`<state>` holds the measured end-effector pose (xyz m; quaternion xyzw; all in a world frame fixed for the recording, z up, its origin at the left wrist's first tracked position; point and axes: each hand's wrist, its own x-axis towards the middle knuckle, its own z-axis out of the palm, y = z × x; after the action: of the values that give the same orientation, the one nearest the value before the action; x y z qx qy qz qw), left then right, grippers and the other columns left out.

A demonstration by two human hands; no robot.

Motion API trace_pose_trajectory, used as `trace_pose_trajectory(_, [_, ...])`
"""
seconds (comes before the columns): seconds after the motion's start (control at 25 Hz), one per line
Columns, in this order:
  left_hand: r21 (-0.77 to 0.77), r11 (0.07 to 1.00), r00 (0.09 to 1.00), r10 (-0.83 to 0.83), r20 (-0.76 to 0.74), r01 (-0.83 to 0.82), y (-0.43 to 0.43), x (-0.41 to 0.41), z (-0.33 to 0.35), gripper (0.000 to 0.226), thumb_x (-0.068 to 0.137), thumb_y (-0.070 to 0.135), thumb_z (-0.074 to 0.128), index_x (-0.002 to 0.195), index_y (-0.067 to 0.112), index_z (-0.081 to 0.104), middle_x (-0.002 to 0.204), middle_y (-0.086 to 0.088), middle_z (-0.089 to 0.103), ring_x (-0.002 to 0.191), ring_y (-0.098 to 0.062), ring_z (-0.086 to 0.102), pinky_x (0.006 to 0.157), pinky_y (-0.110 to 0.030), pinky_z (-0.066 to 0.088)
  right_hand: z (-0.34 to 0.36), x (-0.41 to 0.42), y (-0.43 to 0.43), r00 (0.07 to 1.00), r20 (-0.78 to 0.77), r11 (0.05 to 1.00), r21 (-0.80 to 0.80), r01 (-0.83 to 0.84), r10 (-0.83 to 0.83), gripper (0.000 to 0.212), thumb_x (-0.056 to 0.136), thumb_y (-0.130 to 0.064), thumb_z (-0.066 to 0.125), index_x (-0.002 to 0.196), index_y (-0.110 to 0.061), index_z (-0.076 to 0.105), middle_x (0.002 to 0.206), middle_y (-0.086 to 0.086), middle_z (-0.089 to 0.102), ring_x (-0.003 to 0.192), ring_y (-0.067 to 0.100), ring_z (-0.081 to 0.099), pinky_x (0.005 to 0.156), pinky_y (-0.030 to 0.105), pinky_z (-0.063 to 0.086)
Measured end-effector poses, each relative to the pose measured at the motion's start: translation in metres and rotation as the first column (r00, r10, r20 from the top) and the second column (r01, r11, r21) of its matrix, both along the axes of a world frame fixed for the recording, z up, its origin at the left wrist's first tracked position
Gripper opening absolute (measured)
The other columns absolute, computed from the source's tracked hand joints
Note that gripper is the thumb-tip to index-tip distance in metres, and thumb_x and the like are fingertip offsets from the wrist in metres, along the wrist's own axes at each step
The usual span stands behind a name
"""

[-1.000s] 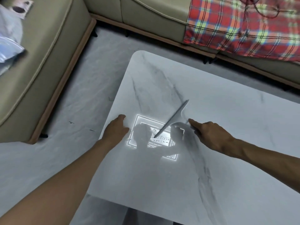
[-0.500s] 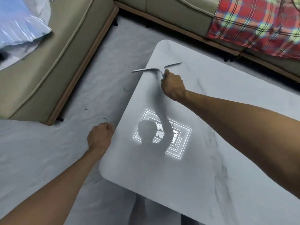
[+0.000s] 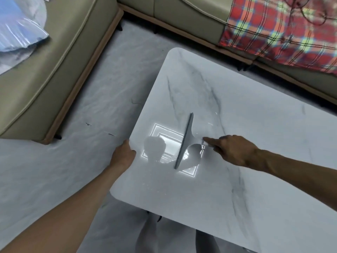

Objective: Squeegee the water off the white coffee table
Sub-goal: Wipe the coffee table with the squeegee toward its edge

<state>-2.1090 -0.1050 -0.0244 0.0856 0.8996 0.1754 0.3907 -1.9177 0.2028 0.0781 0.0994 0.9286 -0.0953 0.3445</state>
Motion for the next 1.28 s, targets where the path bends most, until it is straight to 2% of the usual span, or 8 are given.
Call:
trace_pose_trajectory(0.16, [-0.043,0.998,0.999,0.044,-0.017,-0.045,-0.014,0.009,0.002,0.033,0.087,0.009,0.047,0.120,0.006,0.046,0.114,-0.019,0.060,0.099,-0.034,0.060,0.086,-0.039,0.053,0.002,-0.050,-0.002,0.931,-0.237,0.959,-0.123,0.255,-0.278,0.044,0.100,-0.035,0.036,0.144,-0.029,0.036,0.120,0.014,0.065,0.105,0.040,0.060,0.085,0.042,0.049])
trace_pose_trajectory(0.36, [-0.095,0.991,0.996,0.089,-0.032,-0.091,-0.041,0.044,-0.012,0.044,0.085,0.011,0.052,0.128,0.007,0.044,0.125,-0.017,0.056,0.113,-0.034,0.056,0.088,-0.033,0.044,-0.037,-0.133,-0.038,0.782,-0.212,0.804,-0.271,0.529,-0.586,0.012,0.098,-0.024,0.036,0.104,-0.014,0.040,0.103,0.022,0.061,0.075,0.033,0.049,0.052,0.036,0.036])
trace_pose_trajectory(0.64, [-0.032,0.968,0.969,0.247,-0.015,-0.248,-0.050,0.088,-0.003,0.028,0.080,0.012,0.056,0.106,0.014,0.045,0.104,-0.007,0.055,0.101,-0.032,0.058,0.073,-0.033,0.042,-0.049,-0.018,-0.073,0.954,-0.201,0.956,-0.237,0.172,-0.221,0.047,0.095,-0.025,0.039,0.141,-0.026,0.032,0.095,0.017,0.064,0.086,0.041,0.059,0.065,0.037,0.041])
trace_pose_trajectory(0.76, [-0.008,0.951,0.951,0.309,0.017,-0.309,-0.049,0.108,0.008,0.054,0.082,0.017,0.065,0.132,0.014,0.047,0.124,-0.008,0.058,0.114,-0.030,0.056,0.090,-0.035,0.046,-0.027,0.041,-0.048,0.995,-0.086,0.988,-0.147,0.039,-0.052,0.047,0.097,-0.029,0.034,0.143,-0.035,0.027,0.098,0.012,0.067,0.087,0.038,0.062,0.068,0.039,0.047])
trace_pose_trajectory(0.84, [0.042,0.925,0.925,0.379,-0.031,-0.377,-0.055,0.118,0.019,0.043,0.082,0.023,0.071,0.122,0.012,0.058,0.121,-0.007,0.061,0.112,-0.027,0.058,0.089,-0.033,0.045,-0.006,0.057,-0.033,0.999,-0.032,0.993,-0.109,-0.033,0.030,0.042,0.097,-0.030,0.034,0.139,-0.036,0.033,0.098,0.012,0.067,0.085,0.038,0.062,0.070,0.039,0.049])
trace_pose_trajectory(0.92, [0.058,0.914,0.910,0.405,-0.088,-0.401,-0.055,0.121,0.025,0.017,0.085,0.027,0.070,0.089,0.012,0.064,0.097,-0.005,0.066,0.099,-0.028,0.063,0.079,-0.033,0.047,0.005,0.047,-0.021,0.995,-0.078,0.989,-0.140,0.046,-0.057,0.032,0.098,-0.032,0.034,0.129,-0.032,0.042,0.094,0.013,0.068,0.081,0.039,0.061,0.073,0.042,0.051])
trace_pose_trajectory(1.0, [0.055,0.895,0.883,0.446,-0.149,-0.443,-0.063,0.121,0.032,0.024,0.090,0.029,0.065,0.074,0.012,0.060,0.089,-0.008,0.067,0.091,-0.032,0.064,0.077,-0.036,0.051,0.002,0.011,-0.033,0.970,-0.201,0.979,-0.176,0.104,-0.140,0.028,0.100,-0.030,0.035,0.125,-0.025,0.046,0.095,0.016,0.068,0.083,0.041,0.059,0.075,0.043,0.049])
trace_pose_trajectory(1.28, [0.020,0.904,0.875,0.418,-0.246,-0.426,-0.109,0.116,0.006,0.026,0.097,0.011,0.045,0.117,0.002,0.058,0.123,-0.018,0.059,0.112,-0.033,0.056,0.095,-0.039,0.046,-0.060,-0.075,-0.167,0.881,-0.253,0.904,-0.269,0.333,-0.400,0.042,0.095,-0.017,0.037,0.136,-0.010,0.033,0.105,0.021,0.063,0.097,0.043,0.056,0.070,0.034,0.032])
